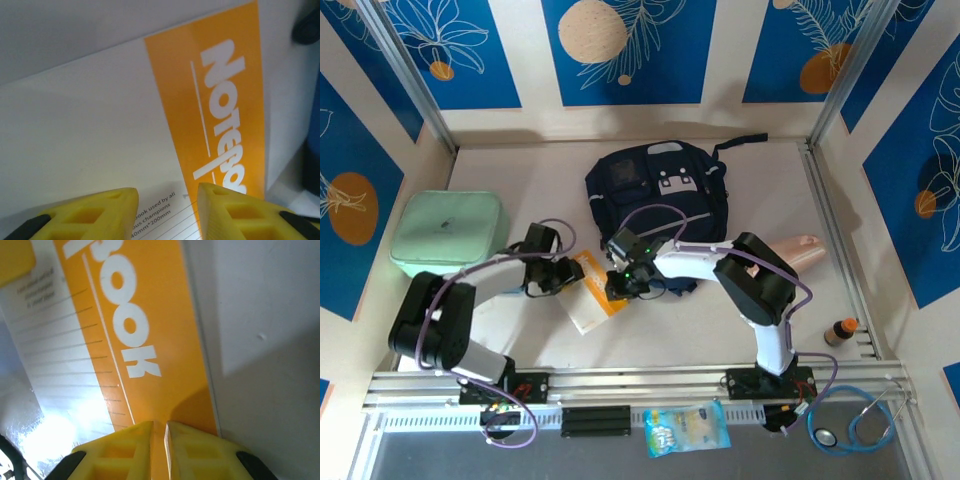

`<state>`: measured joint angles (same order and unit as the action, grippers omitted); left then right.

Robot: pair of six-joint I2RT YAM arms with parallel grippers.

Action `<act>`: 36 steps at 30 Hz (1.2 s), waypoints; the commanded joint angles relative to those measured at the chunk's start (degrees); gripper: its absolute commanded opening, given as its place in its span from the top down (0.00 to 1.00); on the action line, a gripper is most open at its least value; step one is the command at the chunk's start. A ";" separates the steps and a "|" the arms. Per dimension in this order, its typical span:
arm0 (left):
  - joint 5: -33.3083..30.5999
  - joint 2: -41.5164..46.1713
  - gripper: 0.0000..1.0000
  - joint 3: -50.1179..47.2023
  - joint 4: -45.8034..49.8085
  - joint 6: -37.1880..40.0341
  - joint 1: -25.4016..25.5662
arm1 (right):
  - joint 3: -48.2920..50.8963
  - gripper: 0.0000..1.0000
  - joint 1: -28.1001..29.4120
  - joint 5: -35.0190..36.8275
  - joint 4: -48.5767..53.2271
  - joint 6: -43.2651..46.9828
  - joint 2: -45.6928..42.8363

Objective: Pack the student bag

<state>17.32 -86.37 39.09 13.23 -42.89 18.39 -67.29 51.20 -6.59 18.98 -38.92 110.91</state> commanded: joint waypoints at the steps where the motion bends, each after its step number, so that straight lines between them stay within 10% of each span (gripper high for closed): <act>1: 1.98 -3.95 0.60 1.91 -0.87 2.39 0.60 | 2.63 0.83 0.51 -3.29 -1.92 -2.38 -0.59; 11: -5.37 11.16 0.43 -0.06 9.90 2.65 -2.36 | -3.60 0.76 -2.07 0.29 -4.41 -2.65 -3.42; 36: 1.08 7.44 0.55 -7.49 1.87 -0.66 -3.27 | -16.32 0.62 -2.54 3.18 6.69 -1.38 10.72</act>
<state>15.07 -77.01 32.51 18.44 -43.22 15.11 -84.16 48.97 -3.18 23.90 -39.68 120.36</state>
